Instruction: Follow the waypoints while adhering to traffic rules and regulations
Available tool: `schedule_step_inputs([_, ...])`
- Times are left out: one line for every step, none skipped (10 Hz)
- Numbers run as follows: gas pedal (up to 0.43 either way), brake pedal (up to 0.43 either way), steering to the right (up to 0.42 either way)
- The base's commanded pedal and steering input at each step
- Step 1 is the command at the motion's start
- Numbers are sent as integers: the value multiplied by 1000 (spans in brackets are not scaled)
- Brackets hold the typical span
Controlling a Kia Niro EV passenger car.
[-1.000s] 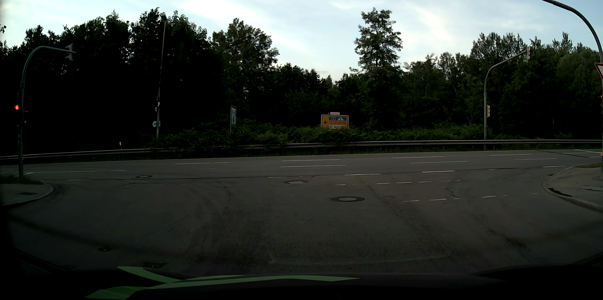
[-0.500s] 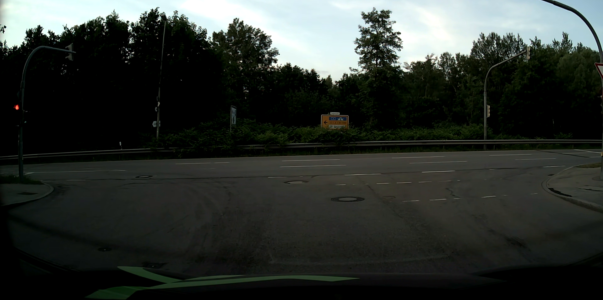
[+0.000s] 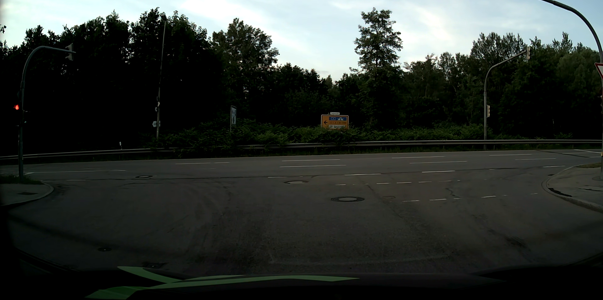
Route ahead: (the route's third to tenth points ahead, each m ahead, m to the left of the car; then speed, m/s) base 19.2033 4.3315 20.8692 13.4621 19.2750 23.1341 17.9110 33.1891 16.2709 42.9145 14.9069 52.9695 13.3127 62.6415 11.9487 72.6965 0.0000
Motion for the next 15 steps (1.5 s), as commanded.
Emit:
schedule_step_inputs([0,323,-11])
schedule_step_inputs([0,323,-11])
schedule_step_inputs([0,323,-11])
schedule_step_inputs([0,323,-11])
schedule_step_inputs([0,323,-11])
schedule_step_inputs([0,323,-11])
schedule_step_inputs([0,323,-11])
schedule_step_inputs([0,323,-11])
schedule_step_inputs([0,323,-11])
schedule_step_inputs([0,323,-12])
schedule_step_inputs([0,323,-11])
schedule_step_inputs([0,317,-11])
schedule_step_inputs([0,323,-11])
schedule_step_inputs([0,323,-12])
schedule_step_inputs([0,323,-11])
